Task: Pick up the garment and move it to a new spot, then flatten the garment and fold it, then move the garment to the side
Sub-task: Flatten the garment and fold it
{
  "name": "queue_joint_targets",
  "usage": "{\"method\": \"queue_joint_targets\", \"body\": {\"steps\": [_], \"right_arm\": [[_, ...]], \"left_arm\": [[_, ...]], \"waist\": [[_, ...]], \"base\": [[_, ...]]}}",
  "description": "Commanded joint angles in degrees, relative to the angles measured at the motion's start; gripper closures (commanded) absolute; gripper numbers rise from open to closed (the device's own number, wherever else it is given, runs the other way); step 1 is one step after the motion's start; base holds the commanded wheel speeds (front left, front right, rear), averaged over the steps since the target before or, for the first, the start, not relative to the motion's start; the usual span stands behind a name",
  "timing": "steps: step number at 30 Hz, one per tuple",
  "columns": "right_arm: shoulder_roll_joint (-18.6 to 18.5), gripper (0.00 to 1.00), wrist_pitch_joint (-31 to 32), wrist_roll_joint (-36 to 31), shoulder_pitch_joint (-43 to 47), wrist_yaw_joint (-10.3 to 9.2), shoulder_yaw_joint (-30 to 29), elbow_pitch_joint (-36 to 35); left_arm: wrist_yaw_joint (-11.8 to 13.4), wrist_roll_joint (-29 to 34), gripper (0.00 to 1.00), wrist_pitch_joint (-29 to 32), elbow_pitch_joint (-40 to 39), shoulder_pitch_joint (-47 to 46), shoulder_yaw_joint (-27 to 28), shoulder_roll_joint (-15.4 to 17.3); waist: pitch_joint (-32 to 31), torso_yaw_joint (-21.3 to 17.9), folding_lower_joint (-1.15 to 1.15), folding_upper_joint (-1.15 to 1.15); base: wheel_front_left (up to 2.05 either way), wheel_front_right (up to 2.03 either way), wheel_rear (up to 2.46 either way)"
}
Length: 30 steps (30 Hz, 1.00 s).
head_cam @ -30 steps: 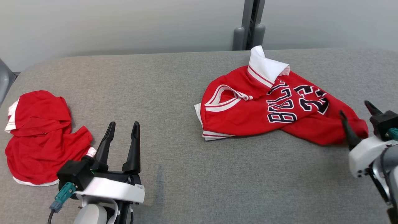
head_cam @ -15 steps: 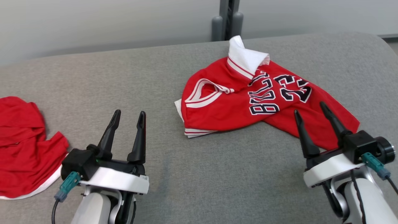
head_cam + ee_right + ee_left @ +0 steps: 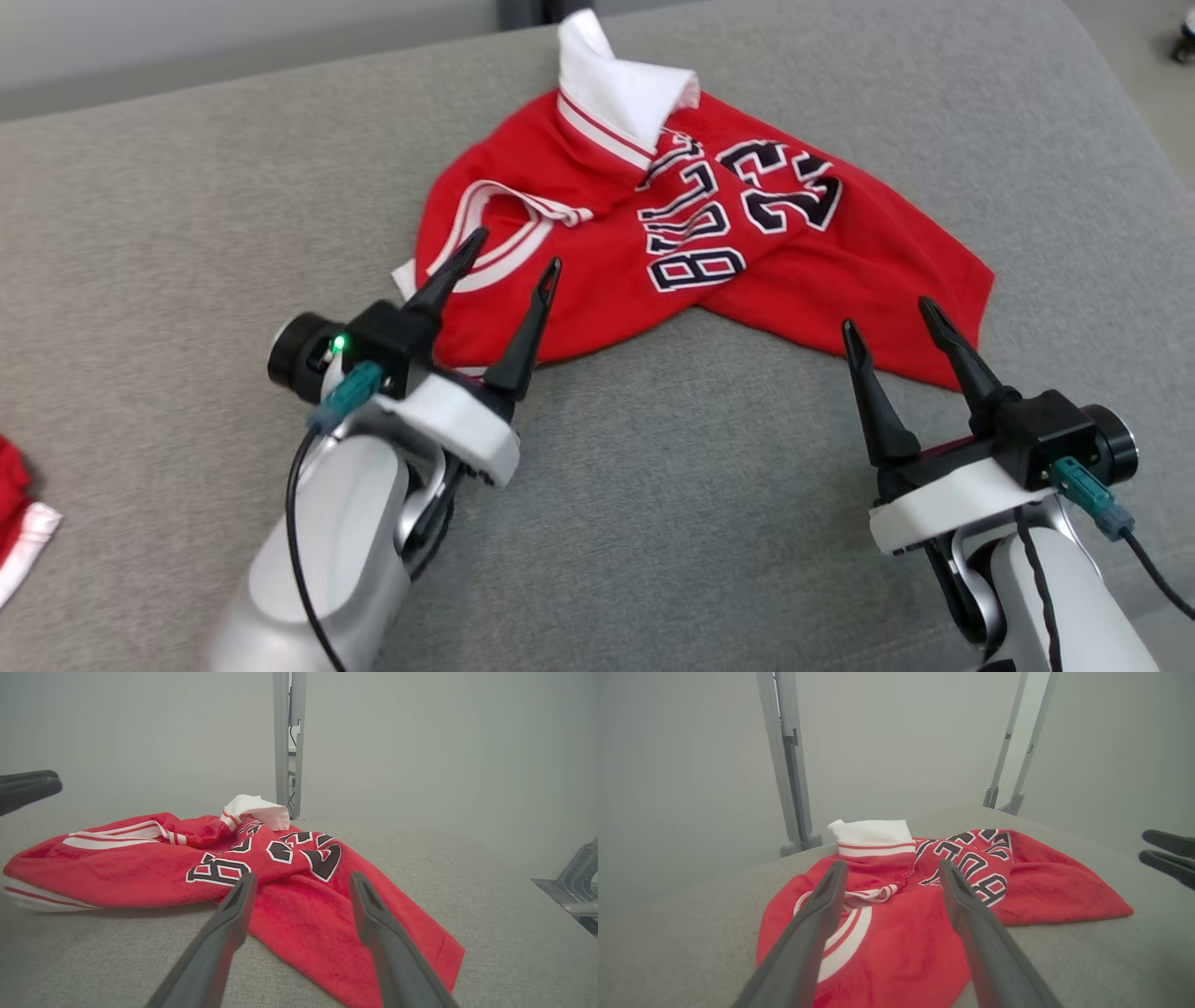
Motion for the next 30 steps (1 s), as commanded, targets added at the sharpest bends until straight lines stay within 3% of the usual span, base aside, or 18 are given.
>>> {"method": "queue_joint_targets", "body": {"steps": [1, 13, 20, 25, 26, 27, 28, 30], "right_arm": [[0.17, 0.0, -0.56, -0.05, -1.06, -0.02, -0.12, -0.08], [0.67, 0.0, -0.63, 1.87, -1.74, -0.02, -0.16, -1.23], [0.69, 0.0, -0.62, 2.8, -2.27, -0.02, -0.25, -1.37], [0.68, 0.0, -0.64, 3.26, -2.53, -0.02, 0.0, -1.36], [0.69, 0.0, -0.63, 3.37, -2.56, -0.02, 0.01, -1.31], [0.69, 0.0, -0.63, 3.47, -2.59, -0.02, 0.01, -1.27], [0.69, 0.0, -0.63, 3.52, -2.61, -0.02, 0.02, -1.21], [0.69, 0.0, -0.64, 3.6, -2.57, -0.02, -0.08, -1.07]], "left_arm": [[-0.4, 0.57, 0.0, 0.63, 2.34, -3.06, -0.72, 0.72], [0.72, 8.01, 0.0, 5.95, 19.16, -20.46, -6.97, 2.66], [0.21, 11.39, 0.0, 8.19, 25.99, -26.14, -11.2, 2.96], [0.77, 10.81, 0.0, 7.78, 28.36, -27.81, -11.25, 2.51], [0.86, 10.45, 0.14, 7.74, 28.87, -27.98, -11.0, 2.36], [0.79, 9.98, 0.47, 7.56, 29.28, -28.19, -10.86, 2.14], [0.58, 9.12, 1.0, 7.46, 29.67, -28.36, -10.57, 1.9], [0.18, 6.63, 1.0, 6.83, 29.99, -28.45, -9.5, 1.43]], "waist": [[2.91, -2.94, 0.0, 0.0], [7.93, -6.88, 0.0, 0.0], [9.23, -7.38, 0.0, 0.0], [9.5, -7.7, 0.0, 0.0], [9.53, -7.76, 0.0, 0.0], [9.56, -7.82, 0.0, 0.0], [9.58, -7.89, 0.0, 0.0], [9.47, -7.92, 0.0, 0.0]], "base": [[0.0, 0.0, 0.0], [0.0, 0.0, 0.0], [0.0, 0.0, 0.0], [0.0, 0.0, 0.0], [0.0, 0.0, 0.0], [0.0, 0.0, 0.0], [0.0, 0.0, 0.0], [0.0, 0.0, 0.0]]}}
